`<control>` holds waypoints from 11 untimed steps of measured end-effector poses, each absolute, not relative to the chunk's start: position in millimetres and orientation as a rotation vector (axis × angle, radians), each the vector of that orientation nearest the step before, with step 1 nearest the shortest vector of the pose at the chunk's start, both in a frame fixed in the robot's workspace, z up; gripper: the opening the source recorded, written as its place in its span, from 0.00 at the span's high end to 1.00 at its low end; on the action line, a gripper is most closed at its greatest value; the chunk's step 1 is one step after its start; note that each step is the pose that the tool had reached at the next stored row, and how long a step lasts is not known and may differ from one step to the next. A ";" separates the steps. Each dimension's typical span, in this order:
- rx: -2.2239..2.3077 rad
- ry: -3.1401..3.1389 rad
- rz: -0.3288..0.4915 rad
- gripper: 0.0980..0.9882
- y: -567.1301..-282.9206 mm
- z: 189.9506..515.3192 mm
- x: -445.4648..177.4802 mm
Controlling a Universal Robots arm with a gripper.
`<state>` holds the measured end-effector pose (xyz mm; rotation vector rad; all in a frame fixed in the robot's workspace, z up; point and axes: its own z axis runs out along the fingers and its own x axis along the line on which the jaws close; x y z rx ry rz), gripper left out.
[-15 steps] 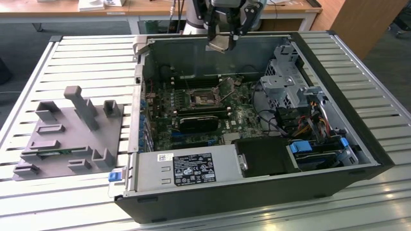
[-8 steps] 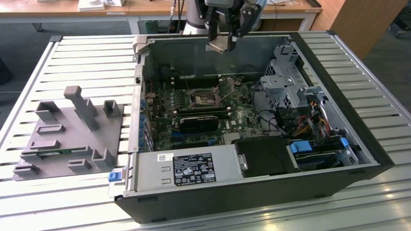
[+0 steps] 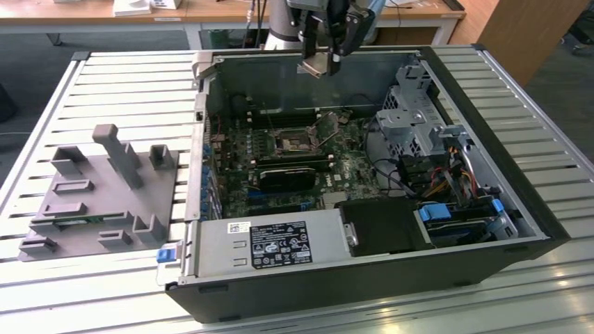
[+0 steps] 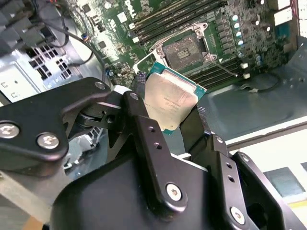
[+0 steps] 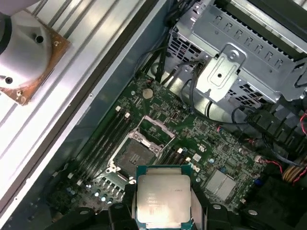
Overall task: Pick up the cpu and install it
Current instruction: 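Place the cpu into insertion slot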
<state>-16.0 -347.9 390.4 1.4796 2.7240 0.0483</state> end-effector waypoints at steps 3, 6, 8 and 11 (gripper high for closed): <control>1.536 2.692 0.047 0.50 -347.8 390.1 -16.0; 1.593 2.658 0.046 0.50 -347.7 389.8 -16.0; 1.629 2.636 0.045 0.50 -347.7 389.6 -16.0; 1.683 2.600 0.043 0.50 -347.6 389.4 -16.0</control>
